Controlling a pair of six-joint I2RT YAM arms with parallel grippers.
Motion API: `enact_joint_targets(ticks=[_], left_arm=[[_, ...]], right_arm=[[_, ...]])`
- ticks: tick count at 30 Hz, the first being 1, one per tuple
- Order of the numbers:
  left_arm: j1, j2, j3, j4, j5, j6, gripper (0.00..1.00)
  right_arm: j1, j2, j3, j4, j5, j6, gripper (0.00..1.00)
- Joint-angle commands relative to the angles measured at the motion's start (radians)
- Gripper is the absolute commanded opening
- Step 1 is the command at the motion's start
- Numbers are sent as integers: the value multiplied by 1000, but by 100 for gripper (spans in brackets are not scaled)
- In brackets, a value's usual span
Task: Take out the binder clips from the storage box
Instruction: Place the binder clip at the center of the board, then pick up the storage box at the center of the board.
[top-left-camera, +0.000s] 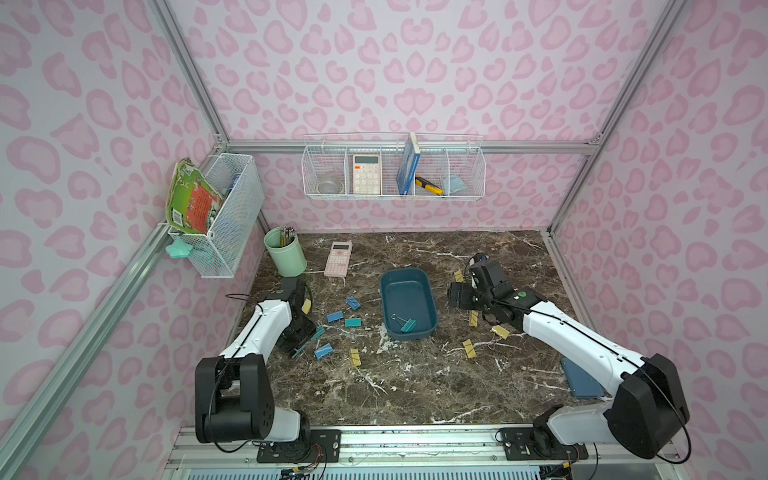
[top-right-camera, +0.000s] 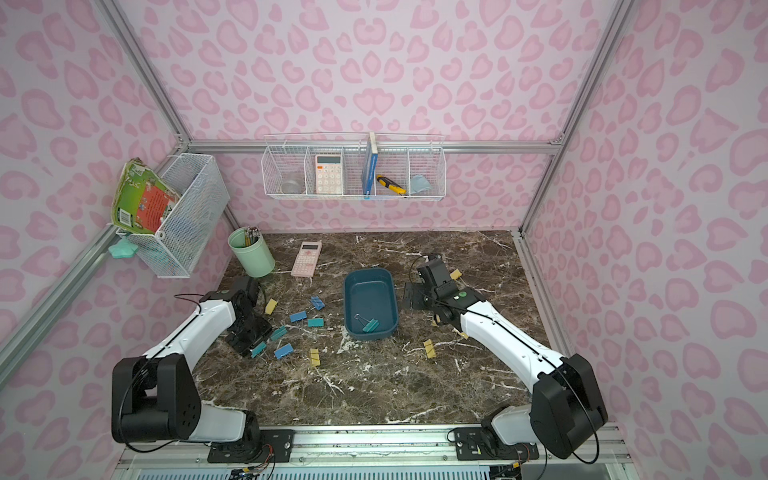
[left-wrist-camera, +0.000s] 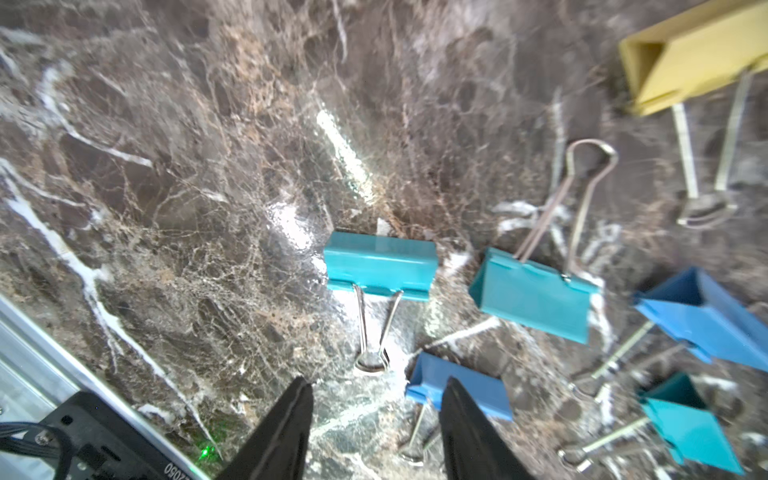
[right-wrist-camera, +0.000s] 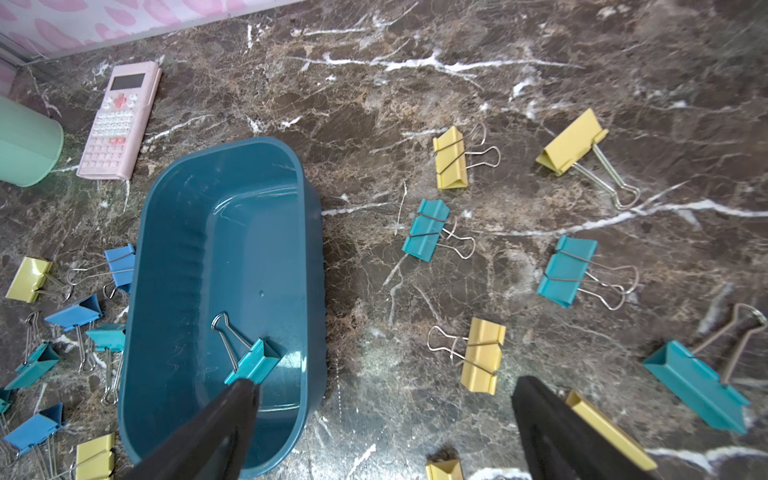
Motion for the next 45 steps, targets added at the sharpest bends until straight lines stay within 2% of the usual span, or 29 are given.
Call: enact_joint_targets(ticks=[1, 4, 7, 9, 14, 19, 22, 26, 31, 37, 40, 43, 45], left_arm=[[-22, -49, 39, -45, -2, 29, 68], [-54, -62, 82, -47, 14, 54, 78], [-94, -47, 132, -68, 15, 55, 99], [-120, -37, 166, -78, 20, 60, 99], [-176, -52, 218, -90, 27, 73, 99], [-198, -101, 216, -92, 41, 77, 99], [-199, -132, 192, -80, 50, 78, 99], [-200, -150, 170, -76, 50, 76, 99], [-199, -155, 160, -70, 46, 78, 99], [-201, -152, 166, -63, 51, 80, 99], [-200, -154, 162, -54, 59, 82, 99], [-199, -160, 162, -55, 66, 84, 99], [-200, -165, 164, -56, 67, 84, 99]], right_arm=[[0, -10, -11, 36, 29, -25, 99], [2, 7, -11, 71, -30, -49, 99], [30, 64, 13, 88, -79, -82, 99], [59, 138, 66, 61, -96, -102, 96], [84, 311, 178, 7, -126, -102, 65], [81, 438, 257, -63, -65, -77, 61], [82, 463, 249, -51, -87, -85, 56], [83, 498, 258, -52, -135, -87, 29], [106, 515, 288, -60, -163, -81, 0], [138, 522, 425, -197, -149, -71, 0], [58, 483, 418, -258, -159, -109, 0], [-29, 441, 406, -331, -219, -162, 0], [-37, 420, 424, -403, -248, -193, 0]])
